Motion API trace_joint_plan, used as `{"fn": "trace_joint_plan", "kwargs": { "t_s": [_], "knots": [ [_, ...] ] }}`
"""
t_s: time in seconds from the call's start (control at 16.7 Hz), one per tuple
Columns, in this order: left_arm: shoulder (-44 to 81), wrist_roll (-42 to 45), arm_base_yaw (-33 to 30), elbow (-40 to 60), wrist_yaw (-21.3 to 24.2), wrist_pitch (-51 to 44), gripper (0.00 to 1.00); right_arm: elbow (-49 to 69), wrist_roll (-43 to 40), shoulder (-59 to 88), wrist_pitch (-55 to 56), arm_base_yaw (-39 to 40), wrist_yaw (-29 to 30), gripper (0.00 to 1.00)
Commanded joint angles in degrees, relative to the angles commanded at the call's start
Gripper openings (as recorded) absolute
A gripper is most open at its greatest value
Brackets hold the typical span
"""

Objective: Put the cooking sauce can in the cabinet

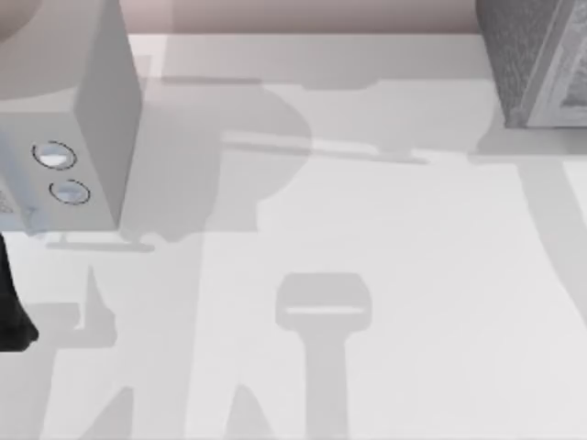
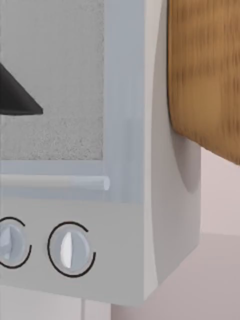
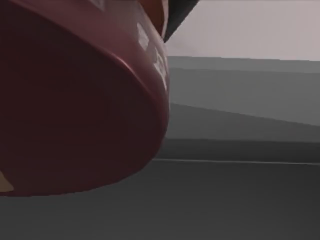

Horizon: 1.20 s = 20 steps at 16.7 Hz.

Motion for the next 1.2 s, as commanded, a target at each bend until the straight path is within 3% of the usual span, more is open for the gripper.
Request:
{"fn": "trace_joint_plan", "kwargs": {
  "t_s": [0.36, 0.9, 1.2],
  "knots": [
    [0.00, 0.00, 0.00, 0.00, 0.00, 0.00, 1.00, 19.50, 0.85, 14.02, -4.68, 1.51, 2.79, 0.00],
    [0.00, 0.00, 0.00, 0.00, 0.00, 0.00, 1.00, 22.69, 1.37, 16.66, -5.17, 1.42, 2.85, 0.00],
    [0.00, 0.00, 0.00, 0.00, 0.00, 0.00, 1.00, 32.20, 1.48, 27.82, -3.84, -0.14, 1.09, 0.00]
  ]
}}
